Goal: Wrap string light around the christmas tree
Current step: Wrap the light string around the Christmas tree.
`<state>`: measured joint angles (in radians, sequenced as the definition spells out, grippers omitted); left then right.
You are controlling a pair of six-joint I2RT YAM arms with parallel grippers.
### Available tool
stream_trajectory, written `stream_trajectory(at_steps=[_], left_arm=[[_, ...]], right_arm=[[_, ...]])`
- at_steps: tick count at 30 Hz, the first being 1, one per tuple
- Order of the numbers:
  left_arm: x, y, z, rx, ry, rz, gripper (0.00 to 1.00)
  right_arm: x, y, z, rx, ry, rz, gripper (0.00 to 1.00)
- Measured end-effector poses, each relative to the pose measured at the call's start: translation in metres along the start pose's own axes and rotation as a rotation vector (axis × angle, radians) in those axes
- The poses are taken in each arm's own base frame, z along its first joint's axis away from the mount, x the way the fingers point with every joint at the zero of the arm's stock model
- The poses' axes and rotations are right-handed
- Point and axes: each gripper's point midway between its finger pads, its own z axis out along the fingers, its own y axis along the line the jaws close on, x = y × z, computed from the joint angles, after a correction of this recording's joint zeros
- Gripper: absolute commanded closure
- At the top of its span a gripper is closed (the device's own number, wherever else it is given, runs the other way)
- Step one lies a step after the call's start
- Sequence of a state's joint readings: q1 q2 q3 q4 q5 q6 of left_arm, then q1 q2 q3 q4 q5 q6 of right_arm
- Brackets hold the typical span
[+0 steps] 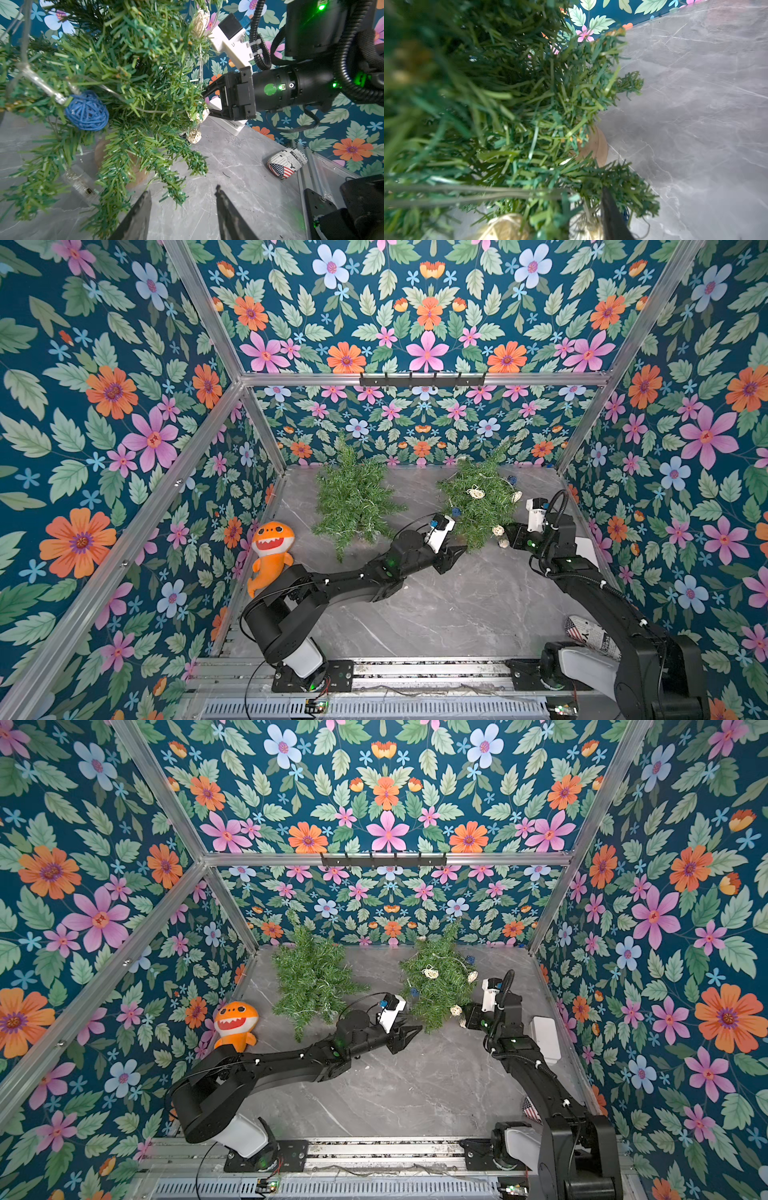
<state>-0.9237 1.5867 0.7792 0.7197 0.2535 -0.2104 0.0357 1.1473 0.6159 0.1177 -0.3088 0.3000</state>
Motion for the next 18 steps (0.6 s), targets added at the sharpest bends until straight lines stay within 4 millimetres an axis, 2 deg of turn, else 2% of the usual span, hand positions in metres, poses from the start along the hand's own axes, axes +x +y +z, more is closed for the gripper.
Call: stream_trajectory(at_steps=[4,8,10,15,18], left_arm=[[-0.006,0.002,-0.003,-0.018,0.002,-0.002,0.48],[-0.028,0.004,-0.008,-0.036,-0.014,-0.001,0.49],[-0.04,0.008,-0.012,-0.052,-0.025,-0.003,0.51],[-0.065,0.027,-0.019,-0.115,-0.044,-0.031,0.52],[-0.077,0.043,-0.023,-0.168,-0.052,-0.062,0.53]], right_arm=[[-0.012,0.003,-0.012,0.02,-0.027,-0.01,0.96],[-0.03,0.01,-0.034,0.053,-0.05,-0.026,0.97],[-0.036,0.007,-0.043,0.099,-0.047,-0.027,0.98],[-0.059,-0.001,-0.066,0.236,-0.034,-0.029,1.0],[-0.08,-0.01,-0.075,0.332,-0.061,-0.035,1.0]])
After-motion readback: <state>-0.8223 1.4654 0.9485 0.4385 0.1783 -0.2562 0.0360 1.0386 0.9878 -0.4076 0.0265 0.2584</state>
